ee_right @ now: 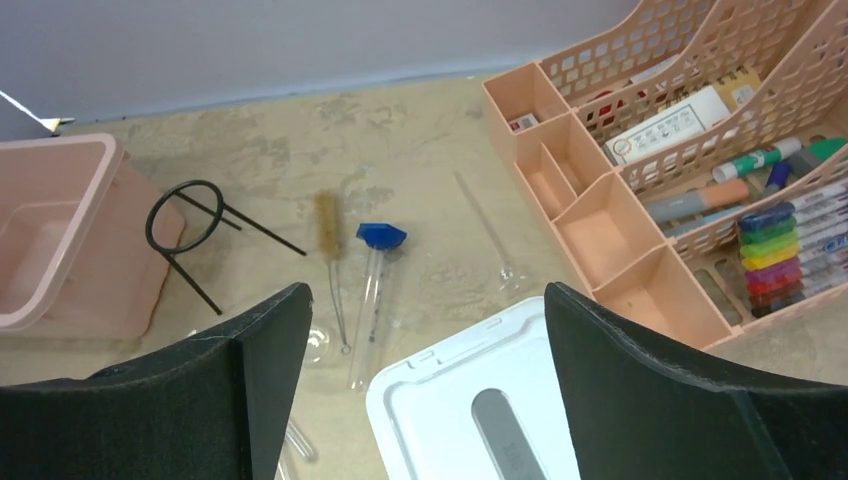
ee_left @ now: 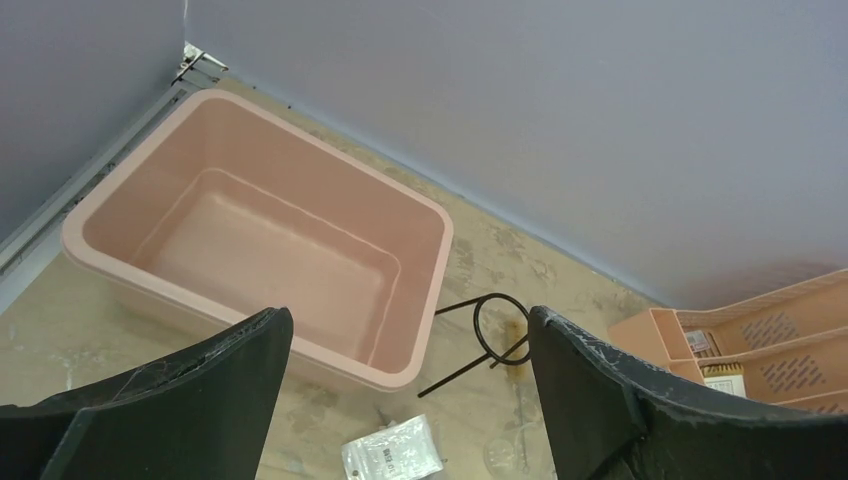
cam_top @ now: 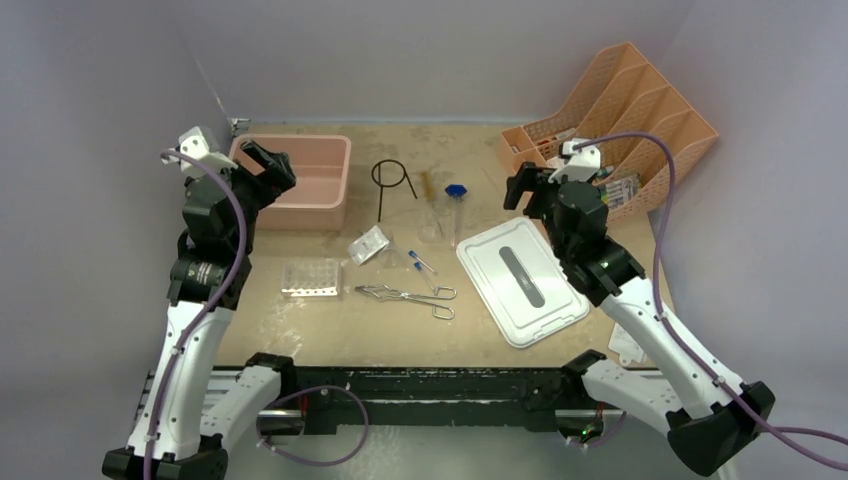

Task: Organize the chemistry lab equipment

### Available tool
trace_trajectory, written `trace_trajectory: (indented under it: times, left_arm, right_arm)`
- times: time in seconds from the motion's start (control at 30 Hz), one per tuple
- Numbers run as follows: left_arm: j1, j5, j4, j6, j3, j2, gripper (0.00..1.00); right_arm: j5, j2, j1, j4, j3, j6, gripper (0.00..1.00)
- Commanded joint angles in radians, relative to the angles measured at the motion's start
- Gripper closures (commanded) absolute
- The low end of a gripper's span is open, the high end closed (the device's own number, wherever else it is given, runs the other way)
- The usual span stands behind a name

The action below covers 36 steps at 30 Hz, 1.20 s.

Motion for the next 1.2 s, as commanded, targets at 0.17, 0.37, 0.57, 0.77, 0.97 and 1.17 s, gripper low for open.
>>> trace_trajectory:
  times: [0.17, 0.37, 0.57, 0.77, 0.97, 1.17]
  left_arm:
    - [0.009, 0.228, -0.031, -0.017, -0.057, -0.056, 0.16]
    - [0.009, 0.305, -0.010, -0.124, -0.145, -0.074, 0.16]
    - [0.009, 0.269, 0.014, -0.217, -0.279, -0.140, 0.17]
    - [0.009, 0.211, 0.077, -0.285, -0.411, -0.213, 0.18]
    - [0.009, 0.138, 0.088, -0.288, -0.457, -0.214, 0.18]
    - [0.008, 0.155, 0.111, -0.319, -0.463, -0.158, 0.18]
  right_arm:
    - [-0.410, 0.025, 0.004, -0.063, 0.013, -0.009, 0.07]
    - [-0.439, 0.132, 0.005, -0.052, 0.002, 0.026, 0.12]
    - [-0.458, 0.230, 0.004, -0.105, 0.026, 0.081, 0.14]
    - [-0.434, 0.338, 0.007, -0.208, 0.065, 0.091, 0.16]
    - [-0.443, 0.442, 0.014, -0.246, 0.098, 0.090, 0.23]
    - [-0.422, 0.582, 0.035, -0.273, 0.189, 0.106, 0.34]
